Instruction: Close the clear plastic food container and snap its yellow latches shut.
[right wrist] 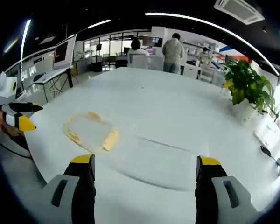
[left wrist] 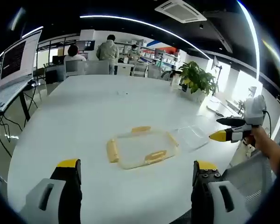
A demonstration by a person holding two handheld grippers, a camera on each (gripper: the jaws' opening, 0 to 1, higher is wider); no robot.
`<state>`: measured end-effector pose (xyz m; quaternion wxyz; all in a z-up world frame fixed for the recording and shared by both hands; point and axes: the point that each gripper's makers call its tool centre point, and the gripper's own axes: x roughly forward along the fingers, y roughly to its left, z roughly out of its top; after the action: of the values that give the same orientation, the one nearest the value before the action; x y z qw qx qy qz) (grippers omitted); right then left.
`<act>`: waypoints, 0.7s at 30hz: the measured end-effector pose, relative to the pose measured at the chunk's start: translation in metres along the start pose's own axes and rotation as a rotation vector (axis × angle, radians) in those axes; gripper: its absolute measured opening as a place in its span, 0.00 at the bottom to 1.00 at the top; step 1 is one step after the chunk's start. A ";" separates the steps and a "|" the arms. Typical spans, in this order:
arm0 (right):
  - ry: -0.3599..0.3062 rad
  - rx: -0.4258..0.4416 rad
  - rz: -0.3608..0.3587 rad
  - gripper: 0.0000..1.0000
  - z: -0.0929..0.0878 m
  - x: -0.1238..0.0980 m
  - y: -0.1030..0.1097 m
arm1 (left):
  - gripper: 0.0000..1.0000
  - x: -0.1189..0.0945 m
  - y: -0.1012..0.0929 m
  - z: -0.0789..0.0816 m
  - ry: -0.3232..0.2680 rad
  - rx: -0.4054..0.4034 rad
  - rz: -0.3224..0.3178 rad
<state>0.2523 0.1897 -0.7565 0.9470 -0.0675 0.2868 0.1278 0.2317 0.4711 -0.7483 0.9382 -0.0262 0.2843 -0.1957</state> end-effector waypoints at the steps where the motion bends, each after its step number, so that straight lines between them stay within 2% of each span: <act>1: 0.001 0.000 0.001 0.87 0.000 0.000 0.000 | 0.98 0.000 0.000 0.000 0.002 0.003 0.000; 8: 0.006 -0.001 0.000 0.87 -0.001 0.000 0.000 | 0.97 0.000 0.000 -0.003 0.015 0.008 0.003; 11: 0.006 0.000 0.001 0.88 -0.001 0.000 0.000 | 0.97 -0.001 0.000 0.001 -0.006 0.009 0.003; 21: -0.010 0.010 -0.003 0.90 0.001 -0.001 -0.002 | 0.96 -0.002 0.001 0.002 -0.006 0.010 0.010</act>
<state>0.2524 0.1880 -0.7545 0.9489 -0.0629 0.2826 0.1252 0.2318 0.4728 -0.7463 0.9400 -0.0207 0.2808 -0.1925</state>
